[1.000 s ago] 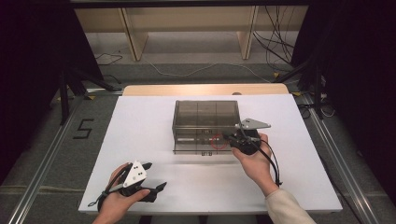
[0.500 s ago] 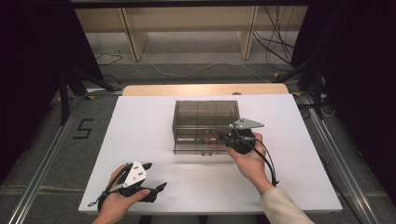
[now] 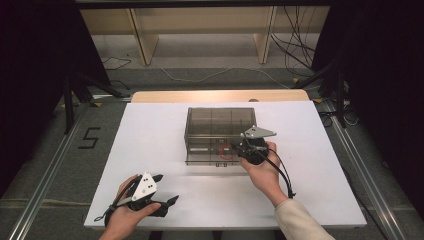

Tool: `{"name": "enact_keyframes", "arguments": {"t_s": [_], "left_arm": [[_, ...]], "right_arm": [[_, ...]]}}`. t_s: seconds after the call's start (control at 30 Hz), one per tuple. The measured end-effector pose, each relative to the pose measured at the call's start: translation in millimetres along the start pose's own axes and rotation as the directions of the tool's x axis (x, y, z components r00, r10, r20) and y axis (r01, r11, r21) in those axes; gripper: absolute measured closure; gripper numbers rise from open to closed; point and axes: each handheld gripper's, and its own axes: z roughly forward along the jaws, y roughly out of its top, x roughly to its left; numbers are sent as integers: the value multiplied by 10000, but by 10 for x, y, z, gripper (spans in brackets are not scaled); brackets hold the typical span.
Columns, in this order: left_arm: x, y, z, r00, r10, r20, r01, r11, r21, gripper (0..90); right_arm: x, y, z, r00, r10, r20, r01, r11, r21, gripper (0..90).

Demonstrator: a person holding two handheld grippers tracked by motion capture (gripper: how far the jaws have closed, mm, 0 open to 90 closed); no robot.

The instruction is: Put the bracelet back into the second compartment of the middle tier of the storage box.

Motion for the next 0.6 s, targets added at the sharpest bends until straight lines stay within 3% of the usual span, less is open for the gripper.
{"name": "enact_keyframes", "arguments": {"t_s": [0.4, 0.6], "left_arm": [[1, -1, -2, 10000, 5, 7, -5, 10000, 6, 159], [0, -1, -3, 10000, 14, 14, -14, 10000, 7, 159]], "right_arm": [[45, 3, 89, 9999, -82, 88, 80, 9999, 138, 900], [61, -5, 129, 9992, -341, 209, 338, 9993, 165, 900]]}}
